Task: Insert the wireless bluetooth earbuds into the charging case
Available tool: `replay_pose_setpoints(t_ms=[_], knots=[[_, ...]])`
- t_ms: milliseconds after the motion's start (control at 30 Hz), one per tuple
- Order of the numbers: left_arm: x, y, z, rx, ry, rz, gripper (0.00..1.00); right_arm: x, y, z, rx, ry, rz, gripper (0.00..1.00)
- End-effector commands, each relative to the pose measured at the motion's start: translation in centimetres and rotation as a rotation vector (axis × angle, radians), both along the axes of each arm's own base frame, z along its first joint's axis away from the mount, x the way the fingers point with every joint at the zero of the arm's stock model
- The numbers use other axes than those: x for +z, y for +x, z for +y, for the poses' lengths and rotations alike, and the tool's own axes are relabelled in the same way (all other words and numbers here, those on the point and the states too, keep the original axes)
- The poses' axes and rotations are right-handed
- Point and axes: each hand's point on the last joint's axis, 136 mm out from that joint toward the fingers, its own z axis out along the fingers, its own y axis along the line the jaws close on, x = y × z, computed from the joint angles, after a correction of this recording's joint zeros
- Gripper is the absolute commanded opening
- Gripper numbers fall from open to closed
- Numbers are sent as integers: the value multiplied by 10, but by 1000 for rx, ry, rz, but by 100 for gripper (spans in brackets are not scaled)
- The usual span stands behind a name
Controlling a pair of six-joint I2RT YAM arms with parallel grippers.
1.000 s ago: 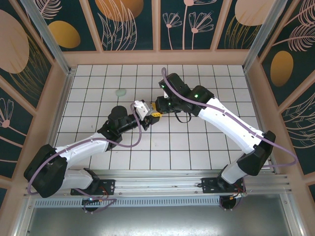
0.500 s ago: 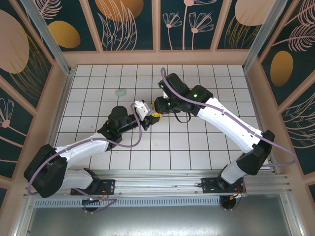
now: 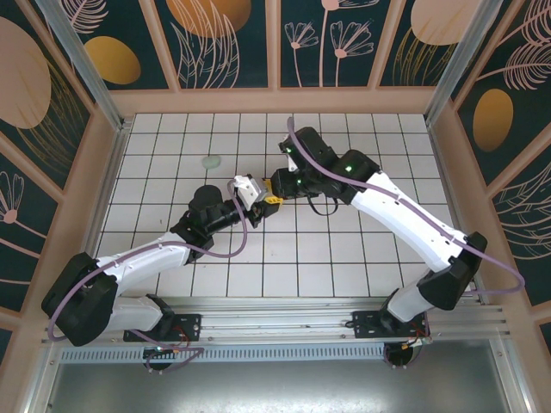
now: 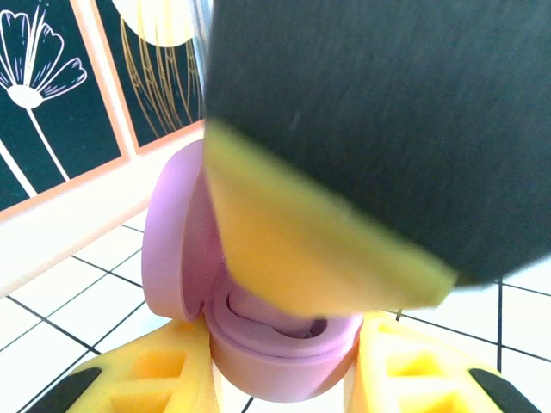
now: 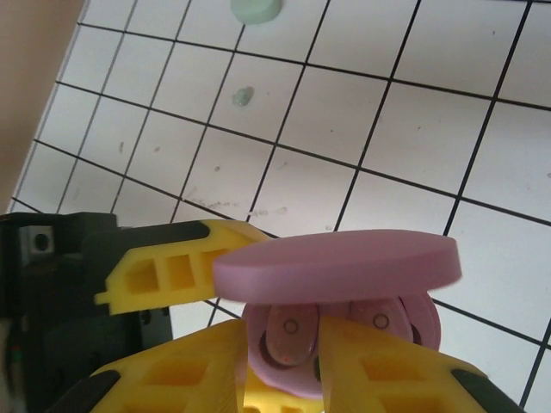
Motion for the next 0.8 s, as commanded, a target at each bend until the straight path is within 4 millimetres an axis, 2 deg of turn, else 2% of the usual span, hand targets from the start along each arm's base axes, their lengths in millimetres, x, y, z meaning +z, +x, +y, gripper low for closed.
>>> replay_pose_setpoints(t_ms=[0,200,367,533,700,767], knots=[[26,-6,-2,-27,-69,-40,0,45,-6,-1,18,119,-88,28],[28,-14,-2,-60,-90,-38,0,77,-8,-4,26,283,-136,28],[32,-27,-3,-123,-135,-39,0,95,4,-36,-59,363,-194,29],[38,-33,-6,-165,-155,-47,0,93,13,-62,-102,425,-190,30],[44,-36,-12,-210,-152,-45,0,74,19,-63,-81,441,-132,28],[46,-37,-15,-230,-154,-41,0,67,18,-58,-51,453,-103,28]])
